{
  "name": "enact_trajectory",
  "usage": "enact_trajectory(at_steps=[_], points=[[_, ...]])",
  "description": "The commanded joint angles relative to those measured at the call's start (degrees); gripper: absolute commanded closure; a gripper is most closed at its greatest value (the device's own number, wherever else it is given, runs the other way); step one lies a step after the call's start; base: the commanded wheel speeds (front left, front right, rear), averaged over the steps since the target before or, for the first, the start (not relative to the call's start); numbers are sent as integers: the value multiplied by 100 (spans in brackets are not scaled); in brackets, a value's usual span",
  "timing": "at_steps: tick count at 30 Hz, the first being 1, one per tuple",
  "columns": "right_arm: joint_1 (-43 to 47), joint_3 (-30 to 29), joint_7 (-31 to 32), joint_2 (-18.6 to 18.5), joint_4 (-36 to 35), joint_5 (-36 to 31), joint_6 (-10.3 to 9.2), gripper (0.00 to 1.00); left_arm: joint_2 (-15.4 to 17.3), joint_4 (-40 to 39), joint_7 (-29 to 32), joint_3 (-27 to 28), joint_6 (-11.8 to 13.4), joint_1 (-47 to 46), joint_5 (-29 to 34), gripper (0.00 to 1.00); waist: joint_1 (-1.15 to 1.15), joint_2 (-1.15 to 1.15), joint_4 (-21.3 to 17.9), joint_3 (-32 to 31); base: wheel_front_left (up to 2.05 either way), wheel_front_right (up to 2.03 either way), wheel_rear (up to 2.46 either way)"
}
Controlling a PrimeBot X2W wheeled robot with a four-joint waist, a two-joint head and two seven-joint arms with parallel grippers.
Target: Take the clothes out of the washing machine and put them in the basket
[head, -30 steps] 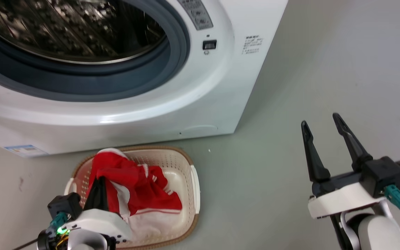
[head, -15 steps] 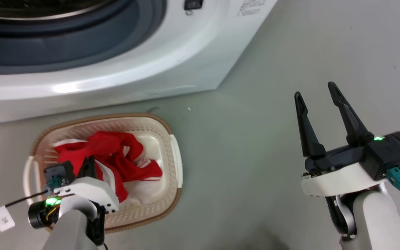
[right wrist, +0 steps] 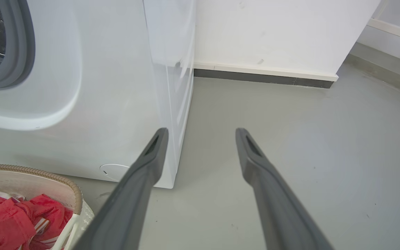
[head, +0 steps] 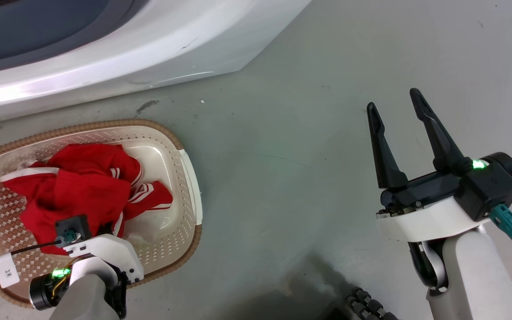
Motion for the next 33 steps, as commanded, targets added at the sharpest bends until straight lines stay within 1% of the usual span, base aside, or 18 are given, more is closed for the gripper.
enact_trajectory(at_steps=[1,2,5,8,15,17,18,24,28,33], points=[[-116,7,-44,11,35,36,-6,0,20,152,-14,26,24,-128,-36,53,-1,0,-29,17,0,0,0],[-117,4,-53,11,59,38,-5,0,12,254,-14,7,-3,-143,-27,0,-1,0,-22,-2,0,0,0],[-97,-13,-67,10,147,23,-6,0,8,318,-14,23,-42,-159,-33,0,-1,0,27,-143,0,0,0],[-50,-72,-75,9,229,-80,-6,0,-86,271,-14,-6,-105,-75,4,0,-1,0,145,-427,0,0,0],[247,-282,-77,7,411,-332,-6,0,-336,-283,-14,45,-312,210,55,0,-1,0,572,-1373,0,0,0],[333,-355,-44,7,466,-395,-6,0,-415,-452,-14,53,-405,337,96,0,-1,0,682,-1683,0,0,0],[333,-355,-44,7,466,-395,-6,0,-415,-452,-14,53,-405,337,96,0,-1,0,682,-1683,0,0,0],[667,-619,137,5,488,-498,-6,0,-528,-1237,-14,76,-518,751,320,0,-1,0,949,-2415,0,0,0],[878,-771,272,7,401,-595,-5,0,-571,-2044,-14,100,-590,1042,546,0,-1,0,1100,-2742,0,0,0],[1131,-902,426,7,242,-666,-6,0,-608,-3085,-14,139,-618,1325,781,0,-1,0,1296,-3029,0,0,0]])
